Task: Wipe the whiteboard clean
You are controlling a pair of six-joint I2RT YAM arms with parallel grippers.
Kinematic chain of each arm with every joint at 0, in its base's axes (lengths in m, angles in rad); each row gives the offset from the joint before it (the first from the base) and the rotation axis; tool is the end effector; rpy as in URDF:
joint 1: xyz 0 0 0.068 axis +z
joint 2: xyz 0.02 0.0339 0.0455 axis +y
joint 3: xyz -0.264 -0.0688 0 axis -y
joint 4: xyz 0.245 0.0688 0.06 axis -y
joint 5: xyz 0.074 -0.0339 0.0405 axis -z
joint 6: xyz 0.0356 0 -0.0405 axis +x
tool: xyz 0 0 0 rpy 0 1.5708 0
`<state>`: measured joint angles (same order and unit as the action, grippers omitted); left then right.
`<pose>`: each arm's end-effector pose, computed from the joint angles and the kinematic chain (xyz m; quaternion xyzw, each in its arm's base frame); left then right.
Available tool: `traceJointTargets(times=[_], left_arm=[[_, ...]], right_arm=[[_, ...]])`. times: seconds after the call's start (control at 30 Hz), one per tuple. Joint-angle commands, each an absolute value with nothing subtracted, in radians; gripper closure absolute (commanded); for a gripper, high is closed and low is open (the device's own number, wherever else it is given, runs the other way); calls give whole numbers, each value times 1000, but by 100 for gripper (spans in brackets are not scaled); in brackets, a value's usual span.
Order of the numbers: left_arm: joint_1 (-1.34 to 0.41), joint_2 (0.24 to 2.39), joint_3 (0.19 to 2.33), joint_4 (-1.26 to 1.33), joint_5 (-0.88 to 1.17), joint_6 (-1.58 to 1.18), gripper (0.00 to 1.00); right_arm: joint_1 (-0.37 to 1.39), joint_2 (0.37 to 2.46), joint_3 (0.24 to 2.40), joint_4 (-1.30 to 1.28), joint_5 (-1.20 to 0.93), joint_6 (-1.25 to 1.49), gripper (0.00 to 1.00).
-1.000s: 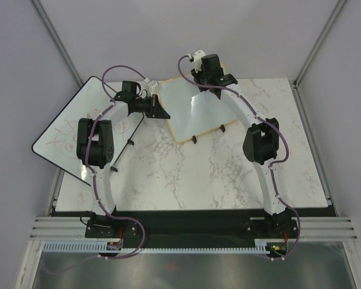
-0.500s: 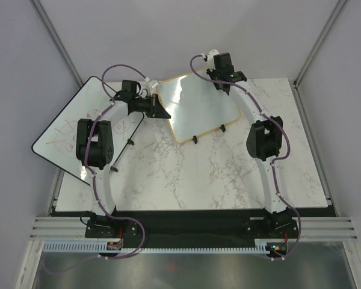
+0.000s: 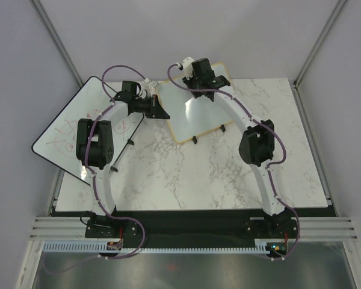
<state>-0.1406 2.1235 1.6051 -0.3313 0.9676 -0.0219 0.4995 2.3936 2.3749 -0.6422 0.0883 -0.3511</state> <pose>0.4546 -0.0940 0.1982 0.2129 0.8171 -0.4591 0.2759 0.4808 0.2588 0.2813 -0.3526 0.8255 -0.0070 0.4407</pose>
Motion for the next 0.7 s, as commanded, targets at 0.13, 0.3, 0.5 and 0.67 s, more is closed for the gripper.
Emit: traceJointTargets(times=[0.13,0.3,0.5,0.67], left_arm=[[-169,2089,1612,-262,962,213,98],[-169,2094,1614,-265,959,213,98],[-169,2091,1617,-267,954,210,98],[-169,2089,1618,-271,951,216,98]], right_arm=[[244,2483,2266,-623,267,-143,100],[264,2476,2237,-626,210,-161,100],[423,2444,2157,-585,172,-268,100],[479,2367,2074,-492,268,-184,100]])
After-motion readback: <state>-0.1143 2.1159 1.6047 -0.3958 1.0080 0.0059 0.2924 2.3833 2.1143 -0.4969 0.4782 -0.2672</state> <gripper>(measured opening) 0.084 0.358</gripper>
